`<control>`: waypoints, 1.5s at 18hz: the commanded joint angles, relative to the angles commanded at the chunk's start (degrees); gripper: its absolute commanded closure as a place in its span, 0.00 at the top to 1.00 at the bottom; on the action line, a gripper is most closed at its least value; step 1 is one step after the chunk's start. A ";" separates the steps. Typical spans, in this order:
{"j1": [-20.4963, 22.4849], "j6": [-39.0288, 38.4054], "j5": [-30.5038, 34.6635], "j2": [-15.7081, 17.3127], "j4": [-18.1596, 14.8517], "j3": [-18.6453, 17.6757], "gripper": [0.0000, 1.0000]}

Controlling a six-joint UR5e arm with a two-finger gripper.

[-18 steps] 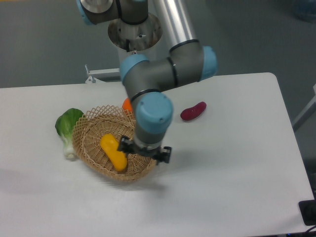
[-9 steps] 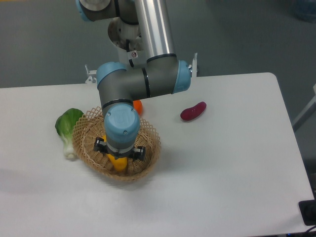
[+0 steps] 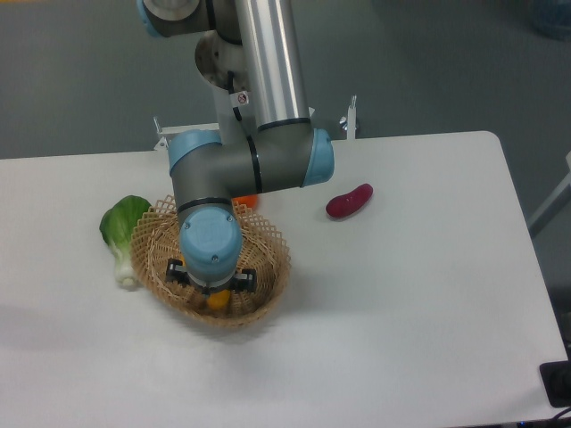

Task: Pick up the mango from the basket
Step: 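Close the gripper around the yellow mango inside the basket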

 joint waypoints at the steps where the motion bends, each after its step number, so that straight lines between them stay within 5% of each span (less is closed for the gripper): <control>1: -0.09 -0.87 0.00 -0.17 0.00 0.09 1.00; 9: -1.05 -2.55 2.72 -1.58 0.26 0.00 1.00; 13: -1.41 -2.99 3.25 -1.67 0.09 0.09 0.53; 15: -1.32 -2.99 3.34 -1.58 0.09 0.17 0.38; 27: -0.88 1.40 5.62 4.30 -0.18 -0.44 0.37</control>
